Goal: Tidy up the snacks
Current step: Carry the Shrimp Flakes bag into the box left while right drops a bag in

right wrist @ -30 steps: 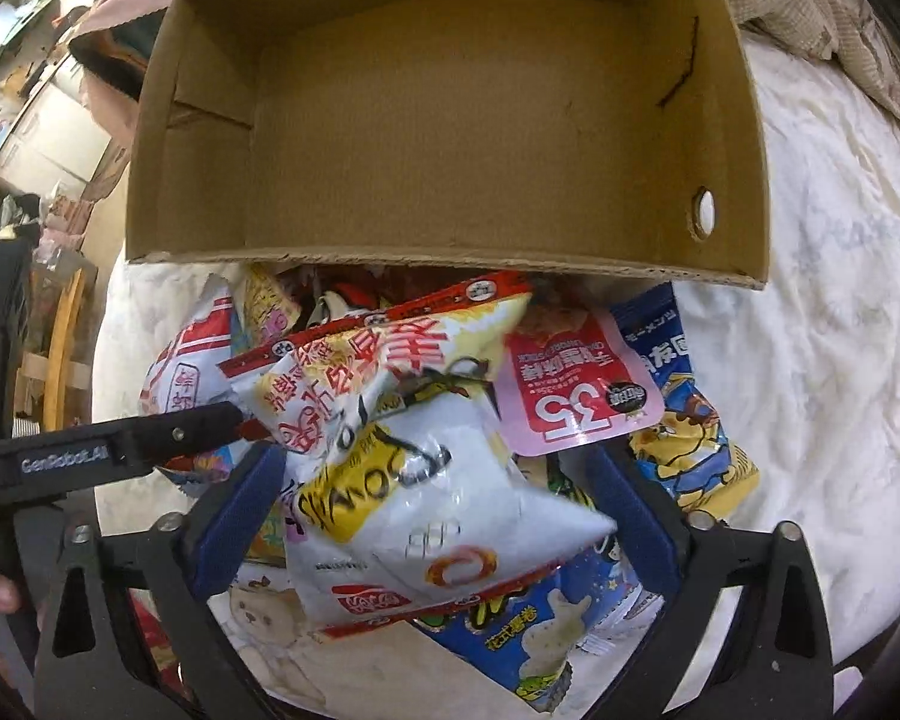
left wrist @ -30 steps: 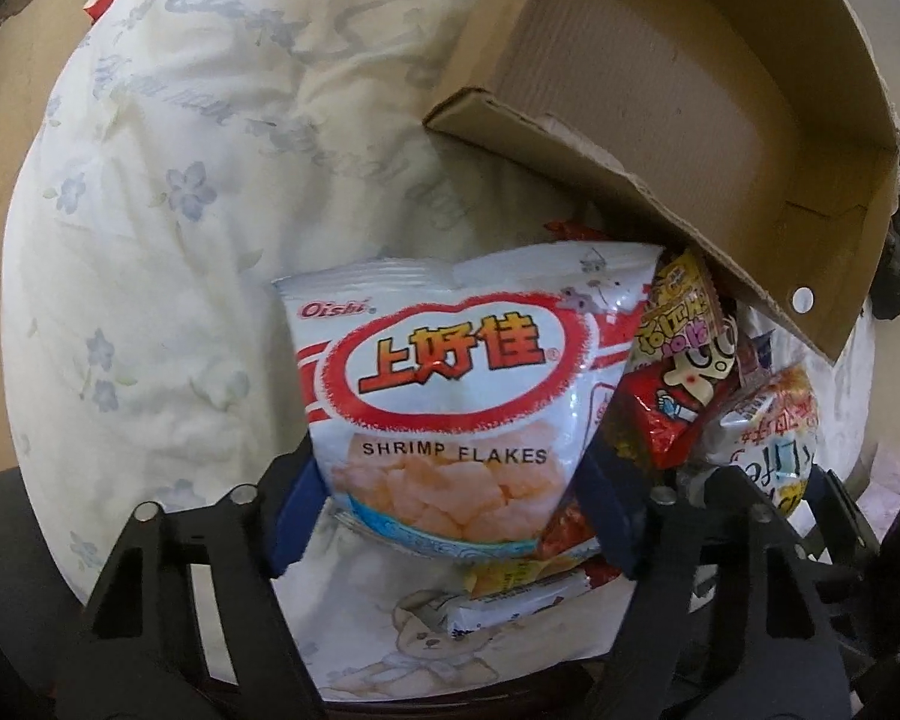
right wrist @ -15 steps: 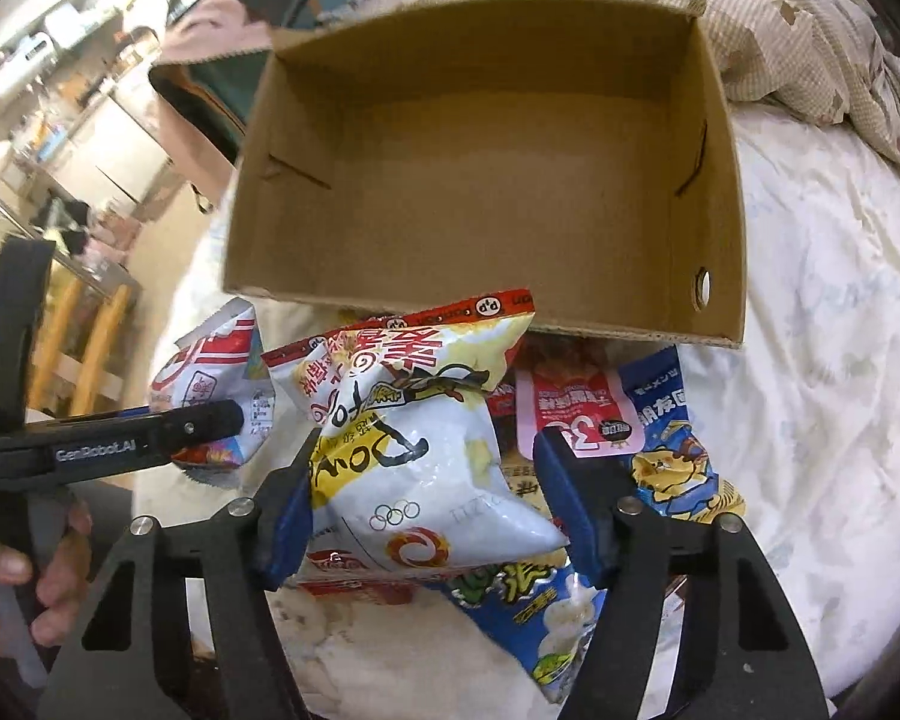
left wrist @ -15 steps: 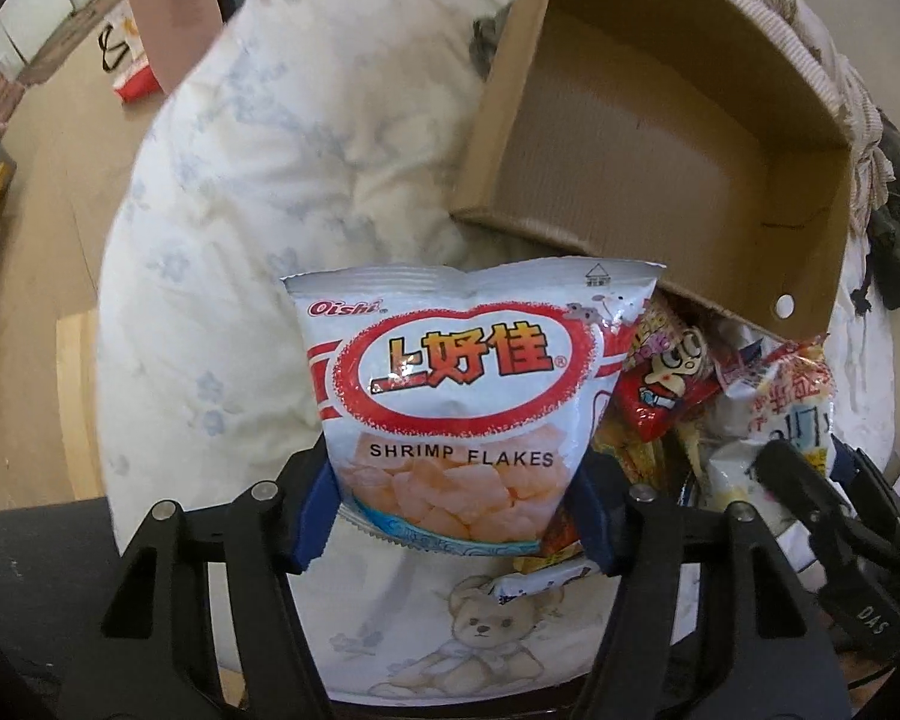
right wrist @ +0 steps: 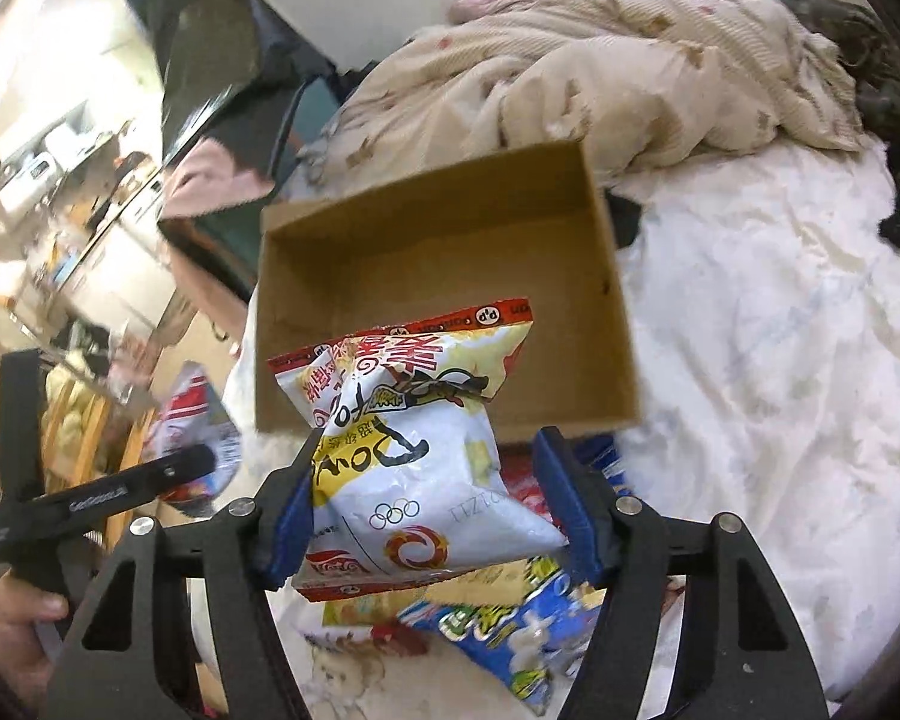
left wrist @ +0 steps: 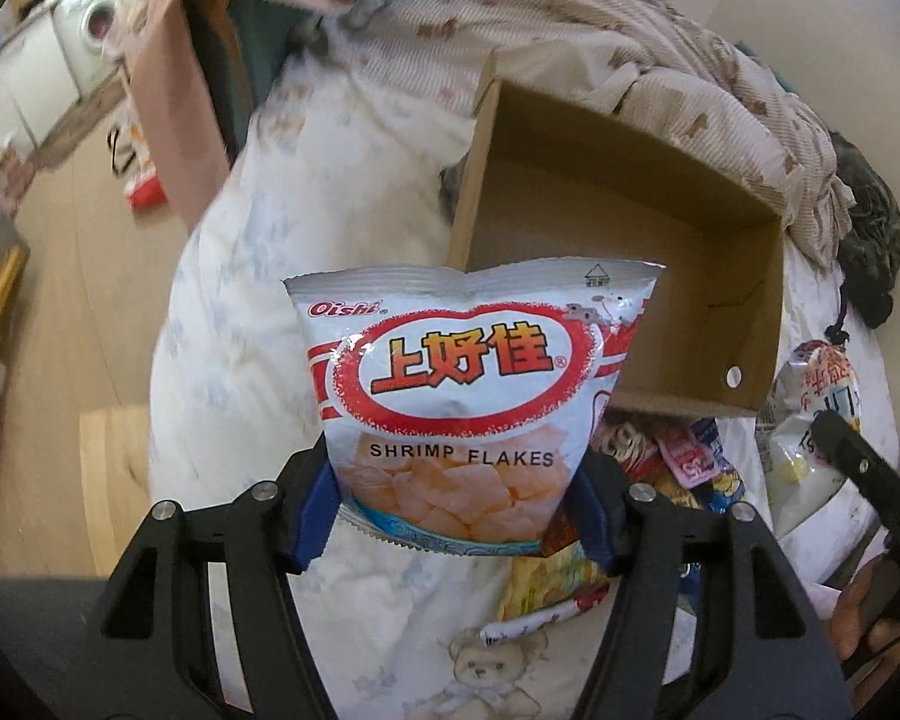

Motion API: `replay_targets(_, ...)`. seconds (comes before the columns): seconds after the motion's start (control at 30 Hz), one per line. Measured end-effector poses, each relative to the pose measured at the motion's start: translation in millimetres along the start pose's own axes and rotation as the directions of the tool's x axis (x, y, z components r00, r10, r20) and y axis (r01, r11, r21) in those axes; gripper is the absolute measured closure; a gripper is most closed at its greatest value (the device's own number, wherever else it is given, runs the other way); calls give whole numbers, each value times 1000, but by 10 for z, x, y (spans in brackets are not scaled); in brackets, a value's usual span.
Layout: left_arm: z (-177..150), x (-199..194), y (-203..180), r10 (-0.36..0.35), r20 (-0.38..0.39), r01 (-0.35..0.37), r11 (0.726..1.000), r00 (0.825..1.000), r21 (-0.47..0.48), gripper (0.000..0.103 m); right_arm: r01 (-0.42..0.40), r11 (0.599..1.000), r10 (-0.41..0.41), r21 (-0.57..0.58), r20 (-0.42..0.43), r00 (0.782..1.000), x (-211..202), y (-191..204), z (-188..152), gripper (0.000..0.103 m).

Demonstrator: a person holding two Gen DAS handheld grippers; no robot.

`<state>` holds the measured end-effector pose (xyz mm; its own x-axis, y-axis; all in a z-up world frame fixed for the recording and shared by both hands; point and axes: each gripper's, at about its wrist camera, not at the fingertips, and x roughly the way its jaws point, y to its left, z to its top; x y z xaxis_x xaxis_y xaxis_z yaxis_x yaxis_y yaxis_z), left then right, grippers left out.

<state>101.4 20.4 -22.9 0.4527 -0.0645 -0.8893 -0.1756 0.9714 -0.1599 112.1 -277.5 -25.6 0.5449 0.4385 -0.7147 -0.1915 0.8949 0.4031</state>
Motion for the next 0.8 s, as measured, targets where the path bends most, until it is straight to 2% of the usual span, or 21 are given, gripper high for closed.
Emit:
replay_targets(0.27,350,91,-402,4,22,-7,992,1000,126,41,43,999,-44,20,42,998,130,-56,318,33)
replay_targets(0.3,380,111,-453,9,28,-13,990,1000,142,41,46,999,-47,20,44,998,162,-73,356,34)
replay_targets(0.33,427,140,-510,18,38,-24,986,999,164,41,51,998,-52,19,48,997,203,-90,403,40)
replay_targets(0.37,457,161,-558,24,45,-32,983,999,179,41,54,998,-55,20,47,997,236,-110,430,41)
replay_targets(0.47,552,266,-676,46,72,-61,973,996,222,41,54,997,-56,46,47,997,360,-193,553,41)
replay_targets(0.67,587,495,-725,35,63,-50,969,997,243,41,40,995,-39,94,-5,999,542,-344,638,41)
replay_targets(0.77,560,529,-666,22,52,-34,973,998,228,41,-17,989,30,149,-85,996,540,-452,583,39)
replay_targets(0.8,559,527,-649,19,50,-30,974,999,224,41,-26,988,43,149,-109,993,520,-460,541,35)
